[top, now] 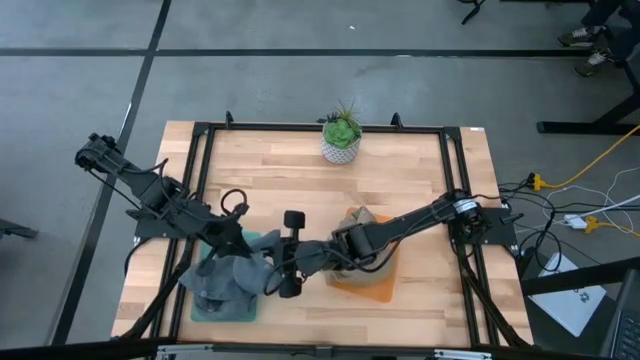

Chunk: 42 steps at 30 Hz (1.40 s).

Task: Pick & Place hat
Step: Put the blue cap into the green bin

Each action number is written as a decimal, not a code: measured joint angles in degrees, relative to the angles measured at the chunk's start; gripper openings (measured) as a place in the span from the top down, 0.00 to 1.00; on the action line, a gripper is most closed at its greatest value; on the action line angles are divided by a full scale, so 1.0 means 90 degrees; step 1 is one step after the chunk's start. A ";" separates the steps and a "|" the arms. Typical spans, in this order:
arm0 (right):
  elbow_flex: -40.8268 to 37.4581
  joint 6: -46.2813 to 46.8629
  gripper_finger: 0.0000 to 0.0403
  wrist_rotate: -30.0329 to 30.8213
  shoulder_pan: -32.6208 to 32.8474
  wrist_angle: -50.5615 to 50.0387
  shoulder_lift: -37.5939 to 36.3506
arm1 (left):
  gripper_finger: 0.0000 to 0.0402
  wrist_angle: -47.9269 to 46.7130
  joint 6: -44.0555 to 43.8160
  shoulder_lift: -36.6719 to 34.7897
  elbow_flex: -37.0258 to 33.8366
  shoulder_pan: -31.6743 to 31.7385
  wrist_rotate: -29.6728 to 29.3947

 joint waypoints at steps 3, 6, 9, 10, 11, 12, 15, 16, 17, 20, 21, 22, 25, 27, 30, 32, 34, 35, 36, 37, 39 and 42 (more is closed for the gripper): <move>0.0000 -0.0014 1.00 0.0310 -0.0017 -0.0017 -0.0002 | 0.92 -0.0127 -0.0014 0.0001 -0.0007 -0.0013 0.0013; 0.0000 -0.0033 1.00 0.0668 -0.0029 -0.0158 -0.0012 | 0.85 -0.0123 -0.0177 0.0002 -0.0010 -0.0010 0.0036; 0.0000 0.0073 1.00 0.0944 -0.0057 -0.0541 -0.0012 | 0.78 -0.0102 -0.0213 0.0002 -0.0012 -0.0010 0.0041; 0.0000 0.0145 1.00 0.1036 -0.0078 -0.0660 -0.0012 | 0.76 -0.0091 -0.0213 0.0002 -0.0012 -0.0002 0.0014; 0.0028 0.0230 1.00 0.1141 -0.0102 -0.0833 -0.0012 | 0.74 -0.0088 -0.0213 0.0002 -0.0012 0.0031 -0.0025; 0.0067 0.0314 1.00 0.1226 -0.0119 -0.1021 -0.0012 | 0.72 -0.0082 -0.0213 0.0002 -0.0012 0.0077 -0.0123; 0.0244 0.0612 1.00 0.1472 -0.0181 -0.1583 -0.0012 | 0.66 -0.0002 -0.0228 0.0002 -0.0012 0.0246 -0.0619; 0.0338 0.0756 1.00 0.1596 -0.0197 -0.1837 -0.0012 | 0.64 0.0035 -0.0260 0.0002 -0.0012 0.0306 -0.0786; 0.0441 0.0902 1.00 0.1751 -0.0213 -0.2080 -0.0012 | 0.62 0.0086 -0.0277 0.0002 -0.0012 0.0368 -0.0955; 0.0755 0.1436 1.00 0.2061 -0.0265 -0.2612 -0.0016 | 0.58 0.0269 -0.0312 0.0002 -0.0012 0.0572 -0.1323; 0.0838 0.1614 1.00 0.2066 -0.0285 -0.2720 -0.0017 | 0.57 0.0364 -0.0313 0.0002 -0.0012 0.0639 -0.1400; 0.0915 0.1800 1.00 0.2061 -0.0312 -0.2808 -0.0017 | 0.56 0.0456 -0.0315 0.0002 -0.0012 0.0698 -0.1460; 0.1011 0.2319 1.00 0.2046 -0.0393 -0.2912 -0.0017 | 0.53 0.0732 -0.0315 0.0005 -0.0012 0.0870 -0.1633; 0.1015 0.2556 1.00 0.1923 -0.0472 -0.2922 -0.0017 | 0.52 0.0888 -0.0318 0.0005 -0.0012 0.0954 -0.1790; 0.1015 0.2748 1.00 0.1658 -0.0628 -0.2960 -0.0017 | 0.49 0.1001 -0.0320 0.0065 -0.0012 0.1030 -0.1953; 0.1015 0.2877 1.00 0.1476 -0.0760 -0.3002 -0.0017 | 0.48 0.1001 -0.0414 0.0134 -0.0012 0.1051 -0.2081; 0.1015 0.2985 1.00 0.1279 -0.0883 -0.3042 -0.0017 | 0.46 0.0969 -0.0486 0.0231 -0.0012 0.1051 -0.2294; 0.1015 0.3002 1.00 0.1192 -0.0932 -0.3048 -0.0017 | 0.45 0.0941 -0.0489 0.0289 -0.0012 0.1051 -0.2445; 0.1015 0.3004 1.00 0.1131 -0.0970 -0.3045 -0.0017 | 0.45 0.0934 -0.0498 0.0346 -0.0012 0.1051 -0.2605; 0.1015 0.3011 1.00 0.1109 -0.1003 -0.3045 -0.0017 | 0.44 0.0934 -0.0505 0.0402 -0.0012 0.1051 -0.2775; 0.1015 0.3035 0.99 0.1100 -0.1027 -0.3045 -0.0017 | 0.43 0.0932 -0.0564 0.0522 -0.0012 0.1051 -0.3101; 0.1015 0.3046 0.99 0.1050 -0.1058 -0.3059 -0.0017 | 0.43 0.0918 -0.0660 0.0704 -0.0012 0.1051 -0.3472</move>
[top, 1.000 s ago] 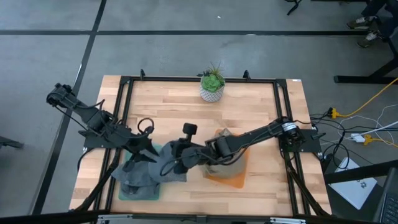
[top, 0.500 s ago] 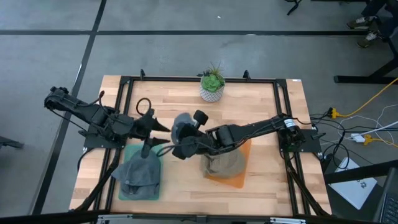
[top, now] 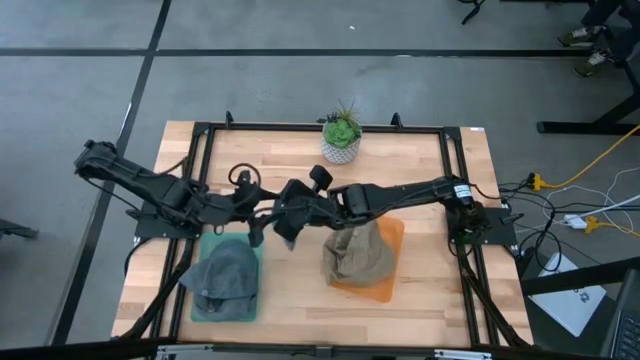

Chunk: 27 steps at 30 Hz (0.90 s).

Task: Pick & Place hat
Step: Put the blue cap into the green bin

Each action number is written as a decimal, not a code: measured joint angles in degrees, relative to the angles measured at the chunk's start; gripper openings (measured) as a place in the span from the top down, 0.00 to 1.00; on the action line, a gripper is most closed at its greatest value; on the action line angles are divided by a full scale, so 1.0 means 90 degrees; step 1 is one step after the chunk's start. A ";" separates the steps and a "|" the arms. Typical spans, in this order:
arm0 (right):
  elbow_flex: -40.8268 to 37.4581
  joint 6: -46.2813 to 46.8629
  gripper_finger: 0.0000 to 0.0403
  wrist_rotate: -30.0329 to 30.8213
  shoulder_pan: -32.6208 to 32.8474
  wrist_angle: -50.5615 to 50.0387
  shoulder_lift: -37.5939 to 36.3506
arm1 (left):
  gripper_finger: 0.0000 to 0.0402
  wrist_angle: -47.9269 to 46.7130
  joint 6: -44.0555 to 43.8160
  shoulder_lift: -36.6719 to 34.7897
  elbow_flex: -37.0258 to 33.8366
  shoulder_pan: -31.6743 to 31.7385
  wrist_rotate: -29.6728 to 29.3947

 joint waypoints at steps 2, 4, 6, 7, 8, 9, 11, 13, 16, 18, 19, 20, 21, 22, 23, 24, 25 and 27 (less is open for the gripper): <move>0.0000 -0.0016 0.99 0.0001 0.0002 -0.0017 0.0000 | 0.43 -0.0005 0.0002 0.0115 0.0000 0.0000 -0.0130; 0.0000 -0.0030 0.99 0.0002 -0.0001 -0.0037 0.0000 | 0.43 -0.0003 -0.0004 0.0210 0.0000 0.0000 -0.0268; 0.0000 -0.0032 0.99 0.0023 -0.0010 -0.0049 0.0000 | 0.43 0.0006 -0.0003 0.0309 0.0000 -0.0002 -0.0534; 0.0000 -0.0032 0.99 0.0032 -0.0010 -0.0040 0.0000 | 0.43 0.0005 -0.0003 0.0358 0.0000 -0.0004 -0.0700; 0.0000 -0.0032 0.99 0.0033 -0.0010 -0.0030 0.0000 | 0.43 -0.0001 -0.0003 0.0397 0.0000 -0.0005 -0.0863; 0.0000 -0.0034 0.99 0.0022 -0.0010 0.0012 0.0000 | 0.43 -0.0011 0.0001 0.0431 0.0000 -0.0003 -0.1014; 0.0000 -0.0034 0.98 0.0012 -0.0007 0.0041 0.0000 | 0.43 -0.0014 0.0002 0.0479 0.0000 0.0002 -0.1251; 0.0000 -0.0040 0.98 -0.0012 0.0002 0.0046 0.0000 | 0.43 -0.0018 0.0002 0.0517 0.0000 0.0000 -0.1367; 0.0000 -0.0046 0.98 -0.0035 0.0002 0.0041 0.0000 | 0.43 -0.0194 -0.0014 0.0594 0.0000 0.0002 -0.1448; 0.0000 -0.0084 0.98 -0.0040 0.0003 0.0040 0.0000 | 0.43 -0.0462 -0.0180 0.0603 0.0000 0.0002 -0.1508; 0.0000 -0.0095 0.98 -0.0040 0.0004 0.0036 0.0000 | 0.43 -0.0648 -0.0296 0.0603 0.0000 0.0002 -0.1548; 0.0000 -0.0095 0.98 -0.0041 0.0004 0.0029 0.0000 | 0.43 -0.0846 -0.0407 0.0605 0.0000 0.0002 -0.1583; 0.0000 -0.0095 0.98 -0.0042 0.0007 0.0011 0.0000 | 0.43 -0.1016 -0.0507 0.0605 0.0000 0.0002 -0.1588; 0.0000 -0.0095 0.98 -0.0043 0.0007 -0.0017 0.0000 | 0.43 -0.1182 -0.0613 0.0605 0.0000 0.0002 -0.1592; 0.0000 -0.0095 0.98 -0.0063 0.0007 -0.0060 0.0000 | 0.43 -0.1344 -0.0730 0.0605 0.0000 0.0002 -0.1609; 0.0000 -0.0093 0.98 -0.0125 0.0007 -0.0092 0.0000 | 0.44 -0.1497 -0.0829 0.0605 0.0000 0.0002 -0.1622; 0.0000 -0.0093 0.98 -0.0189 0.0007 -0.0111 0.0000 | 0.45 -0.1633 -0.0925 0.0605 0.0000 0.0002 -0.1621; 0.0000 -0.0095 0.98 -0.0306 0.0007 -0.0133 0.0000 | 0.49 -0.1837 -0.1072 0.0605 0.0000 0.0002 -0.1628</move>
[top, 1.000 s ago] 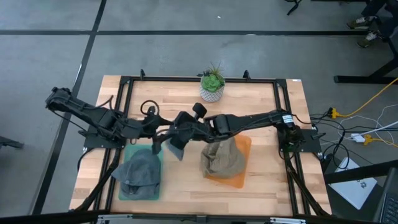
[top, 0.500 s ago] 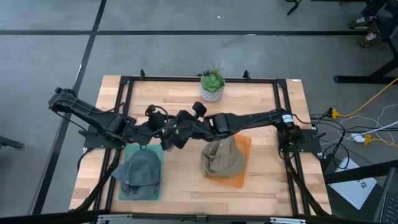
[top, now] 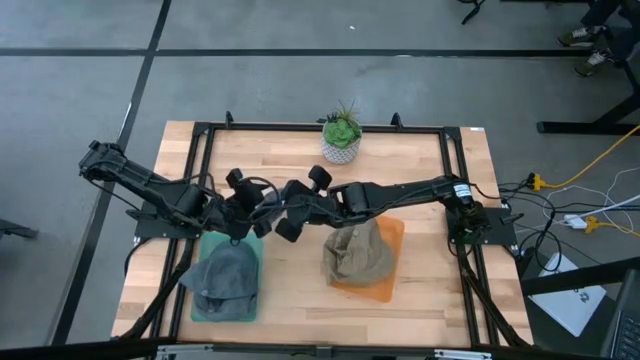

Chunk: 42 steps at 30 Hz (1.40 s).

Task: Pick & Place hat
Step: Put the blue cap into the green bin

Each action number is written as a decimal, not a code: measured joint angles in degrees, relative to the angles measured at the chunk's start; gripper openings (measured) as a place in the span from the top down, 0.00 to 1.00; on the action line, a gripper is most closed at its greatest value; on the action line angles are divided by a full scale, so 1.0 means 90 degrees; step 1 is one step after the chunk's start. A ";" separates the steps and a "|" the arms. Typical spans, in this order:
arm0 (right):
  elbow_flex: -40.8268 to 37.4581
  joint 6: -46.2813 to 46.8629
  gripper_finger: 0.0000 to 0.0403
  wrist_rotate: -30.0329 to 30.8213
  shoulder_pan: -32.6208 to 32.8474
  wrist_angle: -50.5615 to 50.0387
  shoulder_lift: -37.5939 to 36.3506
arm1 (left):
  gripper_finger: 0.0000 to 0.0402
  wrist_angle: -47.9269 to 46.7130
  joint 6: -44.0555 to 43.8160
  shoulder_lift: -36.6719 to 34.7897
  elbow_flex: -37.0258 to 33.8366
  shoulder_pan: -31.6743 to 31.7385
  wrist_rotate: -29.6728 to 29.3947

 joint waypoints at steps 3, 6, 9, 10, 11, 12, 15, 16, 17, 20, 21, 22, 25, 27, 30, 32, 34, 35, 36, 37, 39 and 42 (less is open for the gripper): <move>0.0000 -0.0006 0.98 -0.0153 0.0000 -0.0003 0.0000 | 0.58 -0.0098 -0.0022 0.0000 0.0000 0.0000 -0.0002; 0.0000 -0.0207 0.98 -0.0351 0.0000 -0.0003 0.0000 | 0.73 -0.0094 0.0094 -0.0012 0.0000 0.0000 -0.0002; 0.0000 -0.0210 0.97 -0.0625 0.0000 0.0004 0.0000 | 0.89 -0.0087 0.0138 -0.0017 0.0000 -0.0005 0.0010; -0.0009 -0.0217 0.96 -0.0704 0.0000 0.0018 0.0000 | 0.94 -0.0085 0.0179 -0.0018 0.0000 -0.0018 0.0030; -0.0036 -0.0268 0.94 -0.0751 0.0000 0.0037 0.0000 | 0.97 -0.0086 0.0230 -0.0025 0.0000 -0.0025 0.0056; -0.0046 -0.0360 0.92 -0.0794 0.0000 0.0015 0.0000 | 0.97 -0.0090 0.0279 -0.0030 0.0000 -0.0031 0.0090; -0.0049 -0.0504 0.85 -0.0867 0.0025 -0.0123 0.0000 | 0.99 -0.0132 0.0309 -0.0051 0.0000 -0.0064 0.0214; -0.0049 -0.0507 0.82 -0.0944 0.0035 -0.0208 0.0000 | 0.99 -0.0191 0.0314 -0.0081 0.0000 -0.0093 0.0251; -0.0042 -0.0510 0.80 -0.1073 0.0045 -0.0318 0.0000 | 0.99 -0.0233 0.0350 -0.0109 0.0000 -0.0121 0.0274; 0.0201 -0.0454 0.72 -0.1574 0.0091 -0.1023 0.0005 | 0.99 -0.0318 0.0609 -0.0269 0.0000 -0.0214 0.0498; 0.0305 -0.0373 0.70 -0.1732 0.0105 -0.1228 0.0005 | 0.99 -0.0321 0.0726 -0.0349 0.0000 -0.0235 0.0635; 0.0412 -0.0282 0.68 -0.1870 0.0124 -0.1430 0.0000 | 0.99 -0.0323 0.0832 -0.0441 0.0000 -0.0245 0.0803; 0.0808 0.0019 0.64 -0.2094 0.0217 -0.2258 0.0000 | 0.99 -0.0435 0.1284 -0.0673 0.0047 -0.0302 0.1552; 0.1003 0.0173 0.63 -0.2086 0.0298 -0.2705 -0.0001 | 0.99 -0.0675 0.1591 -0.0756 0.0192 -0.0393 0.2048; 0.0986 0.0390 0.63 -0.1968 0.0451 -0.3067 -0.0075 | 0.99 -0.1370 0.1733 -0.0785 0.0466 -0.0657 0.2268; 0.0984 0.0582 0.62 -0.1799 0.0554 -0.3298 -0.0077 | 0.99 -0.1886 0.1513 -0.0782 0.0671 -0.0865 0.2133; 0.0984 0.0780 0.62 -0.1591 0.0668 -0.3493 -0.0087 | 0.99 -0.2268 0.1149 -0.0785 0.0859 -0.1070 0.2054; 0.0984 0.0850 0.62 -0.1471 0.0726 -0.3573 -0.0090 | 0.99 -0.2402 0.0967 -0.0786 0.0926 -0.1166 0.2049; 0.0984 0.0910 0.62 -0.1351 0.0783 -0.3624 -0.0090 | 0.99 -0.2505 0.0801 -0.0784 0.0977 -0.1267 0.2050; 0.0984 0.0963 0.62 -0.1235 0.0836 -0.3662 -0.0090 | 0.99 -0.2580 0.0652 -0.0784 0.1019 -0.1381 0.2059; 0.0984 0.1059 0.62 -0.0991 0.0935 -0.3719 -0.0090 | 0.99 -0.2780 0.0320 -0.0782 0.1121 -0.1613 0.2132; 0.0984 0.1071 0.62 -0.0735 0.1063 -0.3712 -0.0092 | 0.99 -0.3044 -0.0150 -0.0769 0.1231 -0.1917 0.2281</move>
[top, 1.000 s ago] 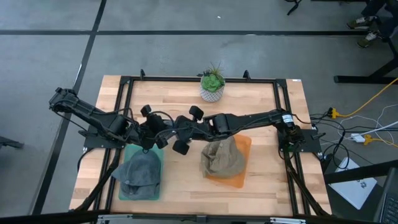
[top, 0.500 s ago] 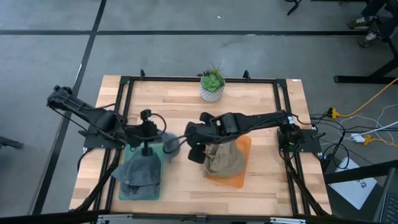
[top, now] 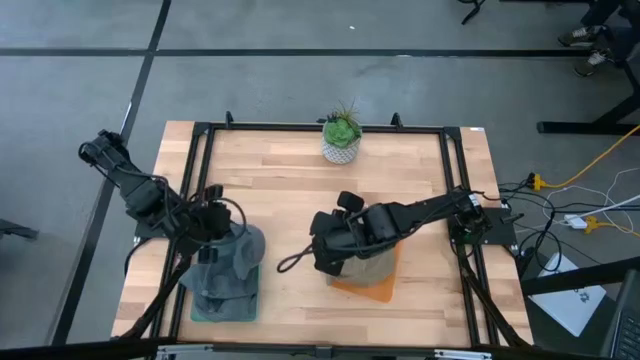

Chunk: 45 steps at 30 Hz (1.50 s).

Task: Pick & Place hat
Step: Put the blue cap into the green bin

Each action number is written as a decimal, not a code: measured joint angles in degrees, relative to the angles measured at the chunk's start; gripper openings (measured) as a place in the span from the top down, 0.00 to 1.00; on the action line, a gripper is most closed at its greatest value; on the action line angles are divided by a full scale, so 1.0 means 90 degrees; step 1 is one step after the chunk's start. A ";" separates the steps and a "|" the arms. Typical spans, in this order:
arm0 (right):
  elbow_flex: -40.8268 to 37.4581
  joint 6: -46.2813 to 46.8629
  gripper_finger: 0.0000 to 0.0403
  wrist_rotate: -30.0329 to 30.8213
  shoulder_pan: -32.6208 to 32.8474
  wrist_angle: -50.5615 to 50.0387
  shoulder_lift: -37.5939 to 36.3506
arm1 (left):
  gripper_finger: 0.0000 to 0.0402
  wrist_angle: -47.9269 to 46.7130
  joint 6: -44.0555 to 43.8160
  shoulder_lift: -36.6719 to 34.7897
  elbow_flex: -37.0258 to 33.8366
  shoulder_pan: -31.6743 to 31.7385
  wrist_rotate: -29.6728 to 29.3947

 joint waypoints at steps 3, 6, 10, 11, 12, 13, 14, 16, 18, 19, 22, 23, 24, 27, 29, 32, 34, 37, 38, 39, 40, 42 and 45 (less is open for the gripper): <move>-0.0002 0.0079 0.62 0.0094 0.0082 0.0000 0.0000 | 0.99 -0.0193 -0.0428 -0.0001 0.0141 -0.0309 -0.0001; -0.0002 0.0272 0.62 0.0095 0.0114 -0.0005 0.0000 | 0.99 -0.0295 -0.0955 -0.0001 0.0268 -0.0578 0.0004; -0.0002 0.0437 0.62 0.0093 0.0117 -0.0027 -0.0002 | 0.99 -0.0687 -0.1914 0.0039 0.0325 -0.0884 0.0024; -0.0004 0.0458 0.62 0.0093 0.0117 -0.0037 -0.0002 | 0.99 -0.0889 -0.2200 0.0068 0.0325 -0.0960 0.0066; -0.0005 0.0459 0.62 0.0095 0.0117 -0.0039 -0.0002 | 0.99 -0.1125 -0.2499 0.0102 0.0325 -0.1029 0.0123; -0.0005 0.0457 0.62 0.0095 0.0117 -0.0039 -0.0002 | 0.99 -0.1371 -0.2792 0.0146 0.0325 -0.1093 0.0144; -0.0005 0.0459 0.62 0.0095 0.0117 -0.0039 -0.0002 | 0.99 -0.1572 -0.3077 0.0201 0.0325 -0.1162 0.0146; -0.0005 0.0478 0.62 0.0095 0.0117 -0.0039 -0.0002 | 0.99 -0.1855 -0.3518 0.0320 0.0325 -0.1277 0.0091; -0.0007 0.0478 0.62 0.0097 0.0117 -0.0036 -0.0002 | 0.99 -0.1975 -0.3804 0.0445 0.0325 -0.1378 -0.0051; -0.0007 0.0478 0.62 0.0097 0.0117 -0.0036 -0.0002 | 0.99 -0.1983 -0.3890 0.0510 0.0325 -0.1417 -0.0108; -0.0007 0.0481 0.62 0.0095 0.0117 -0.0015 -0.0002 | 0.99 -0.1981 -0.3995 0.0737 0.0325 -0.1488 -0.0113; -0.0007 0.0498 0.62 0.0095 0.0117 -0.0015 -0.0002 | 0.99 -0.1981 -0.3998 0.0816 0.0325 -0.1500 -0.0062; -0.0007 0.0524 0.62 0.0095 0.0117 -0.0015 -0.0002 | 0.99 -0.1981 -0.3997 0.0895 0.0325 -0.1520 -0.0012; -0.0007 0.0576 0.62 0.0095 0.0117 -0.0015 -0.0002 | 0.99 -0.1975 -0.3996 0.1054 0.0325 -0.1586 0.0108; -0.0007 0.0573 0.62 0.0095 0.0117 -0.0015 -0.0002 | 0.99 -0.1958 -0.4029 0.1109 0.0323 -0.1620 0.0192; -0.0007 0.0578 0.62 0.0095 0.0117 -0.0017 -0.0002 | 0.99 -0.1908 -0.4172 0.1123 0.0323 -0.1684 0.0339; -0.0007 0.0576 0.62 0.0097 0.0117 -0.0017 -0.0002 | 0.99 -0.1894 -0.4266 0.1123 0.0323 -0.1754 0.0394; -0.0007 0.0574 0.62 0.0097 0.0117 -0.0017 -0.0002 | 0.99 -0.1898 -0.4329 0.1123 0.0323 -0.1871 0.0443; -0.0007 0.0573 0.62 0.0098 0.0117 -0.0017 -0.0002 | 0.99 -0.1898 -0.4328 0.1123 0.0323 -0.1908 0.0442; -0.0007 0.0573 0.62 0.0107 0.0117 -0.0017 -0.0002 | 0.99 -0.1897 -0.4325 0.1123 0.0323 -0.1941 0.0422; -0.0007 0.0573 0.62 0.0129 0.0117 -0.0017 -0.0002 | 0.99 -0.1899 -0.4323 0.1126 0.0323 -0.1973 0.0342; -0.0007 0.0566 0.62 0.0225 0.0117 -0.0017 -0.0002 | 0.99 -0.1900 -0.4255 0.1159 0.0323 -0.2026 0.0126; -0.0007 0.0473 0.62 0.0321 0.0117 -0.0017 -0.0002 | 0.99 -0.1922 -0.3843 0.1230 0.0323 -0.2047 -0.0044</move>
